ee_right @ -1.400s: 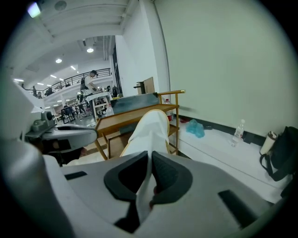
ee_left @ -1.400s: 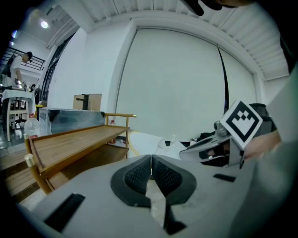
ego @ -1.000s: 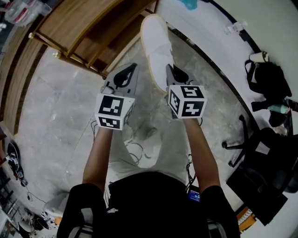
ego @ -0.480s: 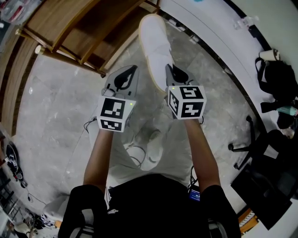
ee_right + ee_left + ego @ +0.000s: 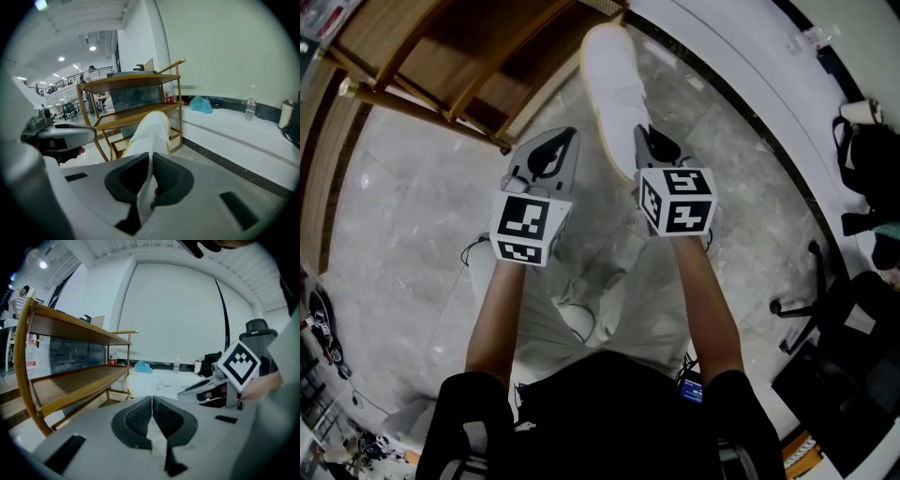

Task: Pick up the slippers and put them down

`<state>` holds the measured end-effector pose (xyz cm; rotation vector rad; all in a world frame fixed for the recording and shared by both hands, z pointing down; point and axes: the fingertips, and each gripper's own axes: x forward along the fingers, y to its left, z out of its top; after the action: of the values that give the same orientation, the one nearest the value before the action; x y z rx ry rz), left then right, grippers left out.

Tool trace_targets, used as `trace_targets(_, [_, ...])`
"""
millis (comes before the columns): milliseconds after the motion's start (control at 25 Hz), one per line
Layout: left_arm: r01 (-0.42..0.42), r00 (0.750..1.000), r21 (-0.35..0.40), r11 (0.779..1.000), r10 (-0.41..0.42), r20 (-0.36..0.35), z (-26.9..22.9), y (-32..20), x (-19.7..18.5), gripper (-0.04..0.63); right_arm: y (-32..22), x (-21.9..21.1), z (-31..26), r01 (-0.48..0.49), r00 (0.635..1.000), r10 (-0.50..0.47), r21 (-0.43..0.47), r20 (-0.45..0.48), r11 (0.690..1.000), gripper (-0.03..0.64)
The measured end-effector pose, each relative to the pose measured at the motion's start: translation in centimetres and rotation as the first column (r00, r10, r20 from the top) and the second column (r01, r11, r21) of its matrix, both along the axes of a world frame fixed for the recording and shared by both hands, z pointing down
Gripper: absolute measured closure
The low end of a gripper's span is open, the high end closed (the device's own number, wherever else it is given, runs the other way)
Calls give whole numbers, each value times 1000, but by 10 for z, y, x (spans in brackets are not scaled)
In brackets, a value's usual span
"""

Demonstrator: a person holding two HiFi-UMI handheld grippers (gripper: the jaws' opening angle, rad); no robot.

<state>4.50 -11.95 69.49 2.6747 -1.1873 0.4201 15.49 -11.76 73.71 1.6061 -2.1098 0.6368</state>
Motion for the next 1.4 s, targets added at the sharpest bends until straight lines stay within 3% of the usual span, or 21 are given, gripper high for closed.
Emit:
trace_targets(920, [8, 1000, 67, 998, -9, 21, 51, -13, -4, 589, -17, 2, 61, 4, 1000, -4, 56, 1, 998, 601])
trace_targets(1400, [-2, 1000, 67, 998, 1, 25, 74, -10, -9, 589, -16, -5, 84, 2, 1000, -2, 54, 5, 999, 603])
